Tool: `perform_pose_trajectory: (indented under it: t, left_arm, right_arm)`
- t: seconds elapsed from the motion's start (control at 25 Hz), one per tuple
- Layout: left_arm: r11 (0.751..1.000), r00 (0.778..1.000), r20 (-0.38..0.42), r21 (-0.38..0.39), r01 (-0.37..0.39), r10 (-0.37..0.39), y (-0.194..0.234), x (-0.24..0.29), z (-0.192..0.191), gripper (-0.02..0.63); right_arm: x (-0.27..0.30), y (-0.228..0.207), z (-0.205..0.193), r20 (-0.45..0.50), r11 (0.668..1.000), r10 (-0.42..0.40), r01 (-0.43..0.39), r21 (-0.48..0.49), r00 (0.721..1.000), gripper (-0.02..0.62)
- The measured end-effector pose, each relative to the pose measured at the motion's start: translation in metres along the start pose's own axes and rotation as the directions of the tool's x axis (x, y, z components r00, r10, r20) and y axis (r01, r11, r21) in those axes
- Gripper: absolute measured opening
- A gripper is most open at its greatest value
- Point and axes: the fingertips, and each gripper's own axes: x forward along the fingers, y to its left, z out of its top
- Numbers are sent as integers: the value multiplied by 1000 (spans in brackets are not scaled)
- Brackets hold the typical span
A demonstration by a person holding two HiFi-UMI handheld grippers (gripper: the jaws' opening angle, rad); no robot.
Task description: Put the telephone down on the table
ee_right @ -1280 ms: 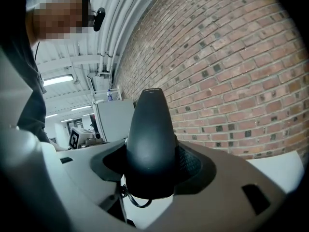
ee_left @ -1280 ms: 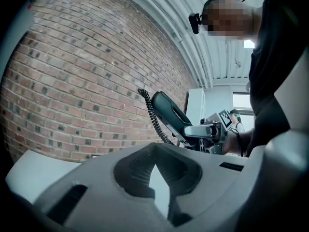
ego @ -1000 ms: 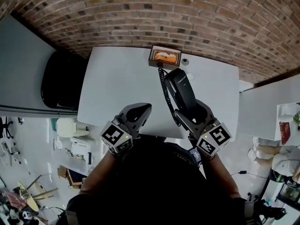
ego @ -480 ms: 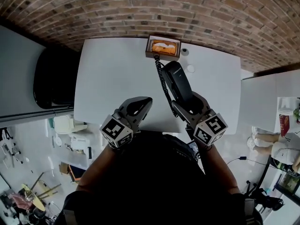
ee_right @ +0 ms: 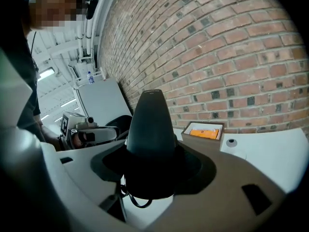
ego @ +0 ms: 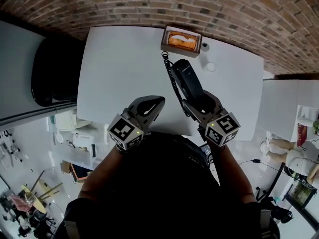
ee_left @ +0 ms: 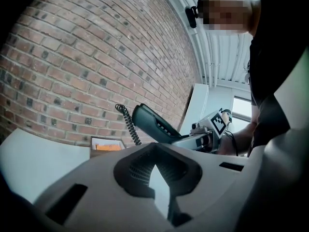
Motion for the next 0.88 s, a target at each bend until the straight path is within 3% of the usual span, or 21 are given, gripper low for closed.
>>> perform_pose_trajectory:
  t: [0.88]
  left_arm:
    - [999, 998, -57, -37, -23, 21, 42, 6, -34, 6]
  right_arm:
    - [56, -37, -75, -157, 998, -9, 18, 54, 988, 265]
